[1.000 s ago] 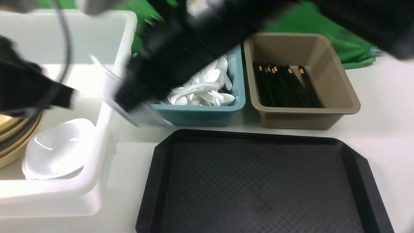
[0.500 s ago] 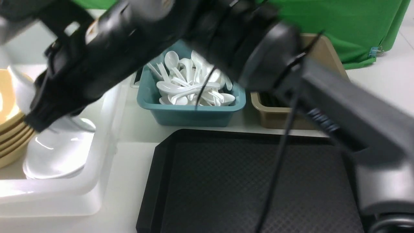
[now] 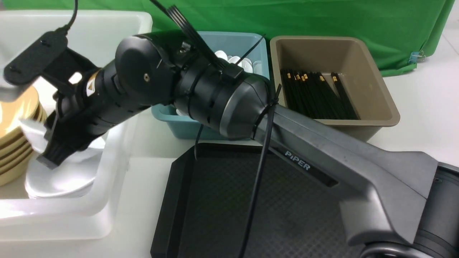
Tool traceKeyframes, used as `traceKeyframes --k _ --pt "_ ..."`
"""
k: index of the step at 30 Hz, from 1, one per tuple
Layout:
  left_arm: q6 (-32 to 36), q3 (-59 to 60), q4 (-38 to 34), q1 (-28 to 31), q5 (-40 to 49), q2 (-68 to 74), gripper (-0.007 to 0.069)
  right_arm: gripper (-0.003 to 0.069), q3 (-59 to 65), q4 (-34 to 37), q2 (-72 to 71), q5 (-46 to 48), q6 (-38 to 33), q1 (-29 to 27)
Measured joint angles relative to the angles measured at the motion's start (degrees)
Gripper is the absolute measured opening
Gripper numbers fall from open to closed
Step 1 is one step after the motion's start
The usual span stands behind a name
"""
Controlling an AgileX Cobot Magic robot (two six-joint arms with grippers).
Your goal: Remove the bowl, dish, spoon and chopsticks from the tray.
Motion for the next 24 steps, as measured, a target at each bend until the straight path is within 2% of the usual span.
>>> traceKeyframes --k 3,6,9,12,13,14,15,17,19,20,21,24 --pt "0.3 0.0 0.1 0.0 0.0 0.0 -0.0013 0.0332 -0.1 -0.1 -0.1 1.7 0.6 0.1" --pt "0.6 0.0 0.1 0.0 0.0 0.0 -0.0013 0.0346 -0.1 -0.3 -1.3 5.6 0.7 0.0" --pt "0.6 0.0 0.1 0.0 0.1 0.0 -0.0013 0.0326 -0.1 -0.6 -3.4 9.1 0.9 -0.5" --pt "1.2 0.0 -0.2 -1.4 0.0 -0.4 -0.0013 0.0199 -0.1 -5.7 -10.4 17.3 2.9 -3.0" --pt "1.4 0.0 -0.3 -1.9 0.0 -0.6 -0.0013 0.0188 -0.1 -6.1 -10.8 17.8 3.2 -3.5" --pt "2.3 0.0 -0.6 -4.2 -0.1 -1.2 -0.0013 0.0099 -0.1 -10.1 -14.6 20.9 5.7 -5.6" --pt "2.8 0.0 -0.9 -6.5 -0.2 -1.8 -0.0013 0.0058 0.3 -12.5 -17.1 21.9 7.3 -7.2" --pt "4.6 0.0 -1.3 -11.7 -0.2 -2.8 -0.0013 0.0022 2.0 -15.5 -22.2 22.5 9.8 -10.6" --pt "6.9 0.0 -1.6 -18.0 -0.5 -4.2 -0.0013 0.0011 4.1 -17.6 -27.3 22.7 11.8 -13.6" --pt "8.5 0.0 -2.1 -23.0 -1.0 -5.6 -0.0013 0.0007 7.4 -19.8 -32.3 22.8 13.6 -16.0" --pt "8.8 0.0 -2.2 -23.7 -1.4 -5.8 -0.0013 0.0006 7.9 -20.5 -33.8 22.8 13.8 -16.3" --pt "10.0 0.3 -2.9 -32.9 -3.7 -10.1 -0.0013 0.0004 18.1 -27.5 -46.4 22.8 17.8 -20.3"
